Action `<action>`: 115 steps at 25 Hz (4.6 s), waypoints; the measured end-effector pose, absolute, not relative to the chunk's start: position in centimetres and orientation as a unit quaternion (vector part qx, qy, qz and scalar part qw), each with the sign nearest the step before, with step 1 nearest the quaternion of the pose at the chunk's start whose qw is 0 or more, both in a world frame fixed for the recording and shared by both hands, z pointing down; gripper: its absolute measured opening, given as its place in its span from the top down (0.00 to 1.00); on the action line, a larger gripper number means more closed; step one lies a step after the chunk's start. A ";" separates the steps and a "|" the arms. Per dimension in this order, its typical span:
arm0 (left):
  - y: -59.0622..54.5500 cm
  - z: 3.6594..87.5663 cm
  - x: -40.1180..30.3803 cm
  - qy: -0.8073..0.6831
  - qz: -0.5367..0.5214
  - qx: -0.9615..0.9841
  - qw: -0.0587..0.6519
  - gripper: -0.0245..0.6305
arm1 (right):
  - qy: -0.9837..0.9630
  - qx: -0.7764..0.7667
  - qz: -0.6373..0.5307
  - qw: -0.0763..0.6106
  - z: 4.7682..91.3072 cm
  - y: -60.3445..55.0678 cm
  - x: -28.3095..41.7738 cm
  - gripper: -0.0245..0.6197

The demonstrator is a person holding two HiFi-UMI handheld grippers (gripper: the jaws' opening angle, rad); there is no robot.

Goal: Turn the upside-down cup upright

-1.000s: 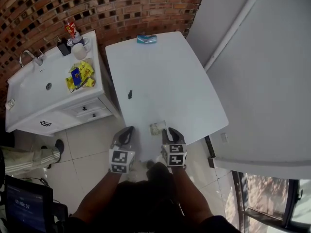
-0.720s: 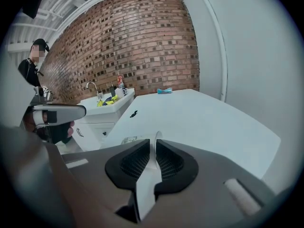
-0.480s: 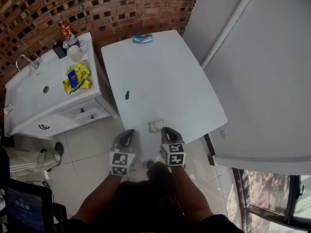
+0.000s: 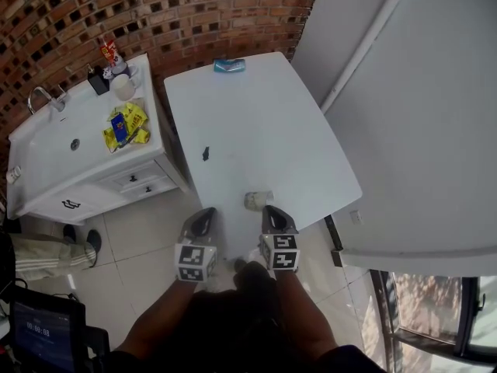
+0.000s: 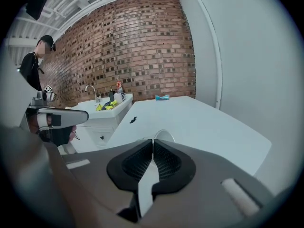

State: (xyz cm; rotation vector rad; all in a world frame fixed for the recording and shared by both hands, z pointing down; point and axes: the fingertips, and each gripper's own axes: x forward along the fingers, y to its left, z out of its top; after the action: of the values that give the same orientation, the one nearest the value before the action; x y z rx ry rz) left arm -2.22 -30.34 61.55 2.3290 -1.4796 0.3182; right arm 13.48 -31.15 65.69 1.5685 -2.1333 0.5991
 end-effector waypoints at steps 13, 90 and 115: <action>-28.7 60.8 -2.8 -0.512 0.096 0.833 0.187 0.97 | -0.751 0.529 0.061 0.390 64.1 -30.4 10.9 0.92; -20.1 58.1 -1.9 -0.475 0.117 0.861 0.139 0.97 | -0.760 0.610 0.136 0.179 58.2 -17.4 8.4 0.94; -8.2 55.5 -0.6 -0.508 0.124 0.843 0.127 0.97 | -0.784 0.582 0.152 0.156 56.7 -5.6 12.8 0.94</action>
State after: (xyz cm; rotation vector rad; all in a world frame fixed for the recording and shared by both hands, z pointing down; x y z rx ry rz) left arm -0.65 -8.19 55.53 2.4541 -1.4782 0.3613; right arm 12.84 -5.64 56.73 1.6656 -2.2439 0.4354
